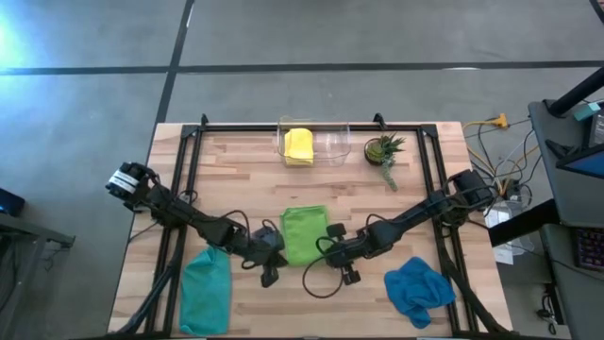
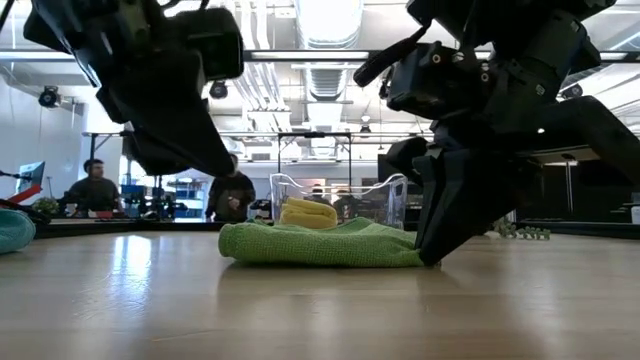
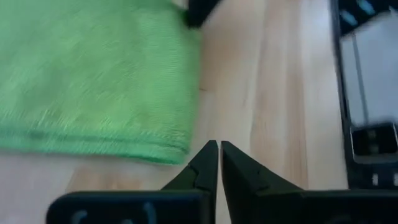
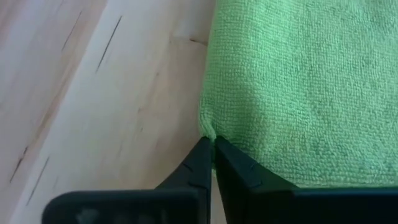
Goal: Fold microfiber towels
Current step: Fold the green microfiber towel
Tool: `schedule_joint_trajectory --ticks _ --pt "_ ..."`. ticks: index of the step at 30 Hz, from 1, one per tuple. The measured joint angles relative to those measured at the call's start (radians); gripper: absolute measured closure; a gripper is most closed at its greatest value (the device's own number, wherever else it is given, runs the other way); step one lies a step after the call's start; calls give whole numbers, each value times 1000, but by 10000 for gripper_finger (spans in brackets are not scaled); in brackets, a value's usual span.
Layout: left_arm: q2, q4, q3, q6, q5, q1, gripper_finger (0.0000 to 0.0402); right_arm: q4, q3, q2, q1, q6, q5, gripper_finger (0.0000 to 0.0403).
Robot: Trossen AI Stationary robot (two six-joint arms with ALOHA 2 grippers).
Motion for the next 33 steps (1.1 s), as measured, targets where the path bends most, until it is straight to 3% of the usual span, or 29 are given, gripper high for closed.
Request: schedule_joint_trajectory --ticks 4,8,16,23,28,33 --pt "0 1 5 164 35 -6 355 0 0 0 0 15 -3 393" --pt "0 -1 6 306 36 -11 286 0 -1 1 0 33 -5 393" --pt "0 -8 7 652 -85 -11 163 1 -1 1 0 84 -9 394" --pt "45 -7 23 912 -83 -29 146 -1 -1 1 -2 90 -13 394" --pt "102 -8 69 1057 -202 -60 146 -1 -1 1 -14 138 -27 394" --pt "178 -83 132 1109 -287 -65 146 -1 -1 1 -18 139 -28 394"
